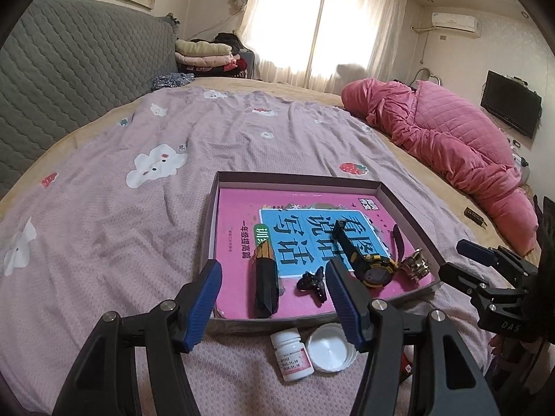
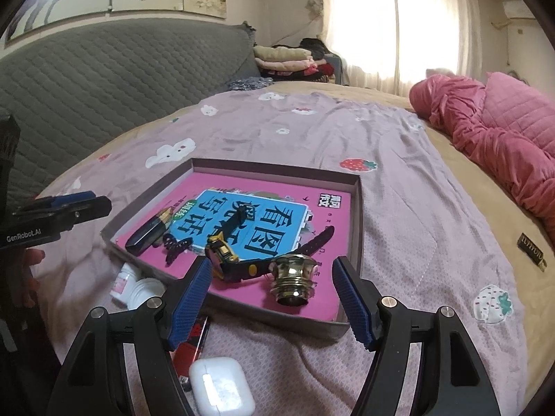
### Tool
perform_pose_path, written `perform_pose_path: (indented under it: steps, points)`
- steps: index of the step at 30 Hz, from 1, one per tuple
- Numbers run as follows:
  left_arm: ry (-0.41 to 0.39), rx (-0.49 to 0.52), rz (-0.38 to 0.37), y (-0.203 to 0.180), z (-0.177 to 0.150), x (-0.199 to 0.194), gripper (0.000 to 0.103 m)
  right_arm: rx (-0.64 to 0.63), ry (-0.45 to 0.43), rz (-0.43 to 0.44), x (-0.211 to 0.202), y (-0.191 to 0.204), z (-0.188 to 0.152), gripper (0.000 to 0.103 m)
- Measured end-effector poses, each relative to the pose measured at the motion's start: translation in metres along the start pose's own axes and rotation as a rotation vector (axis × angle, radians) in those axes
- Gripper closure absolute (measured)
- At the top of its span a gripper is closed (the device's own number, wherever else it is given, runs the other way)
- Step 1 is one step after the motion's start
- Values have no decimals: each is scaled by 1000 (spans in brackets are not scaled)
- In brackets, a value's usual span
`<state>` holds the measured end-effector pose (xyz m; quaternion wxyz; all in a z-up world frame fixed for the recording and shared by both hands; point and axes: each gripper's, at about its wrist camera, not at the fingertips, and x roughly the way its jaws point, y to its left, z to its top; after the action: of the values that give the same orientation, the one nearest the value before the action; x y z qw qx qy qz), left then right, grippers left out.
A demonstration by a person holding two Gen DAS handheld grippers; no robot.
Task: Organize rigid objects
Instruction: 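Withdraw both open tools back from the tray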
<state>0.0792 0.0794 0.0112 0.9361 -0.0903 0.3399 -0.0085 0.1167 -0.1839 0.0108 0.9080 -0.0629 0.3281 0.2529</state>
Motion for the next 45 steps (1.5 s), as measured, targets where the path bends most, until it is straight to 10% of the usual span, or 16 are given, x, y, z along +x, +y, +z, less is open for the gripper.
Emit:
perform_pose_path:
  steps: [45]
  points:
    - [95,58,-20,-17,-25,-22,41,12,44,22,-35,12,-24,29]
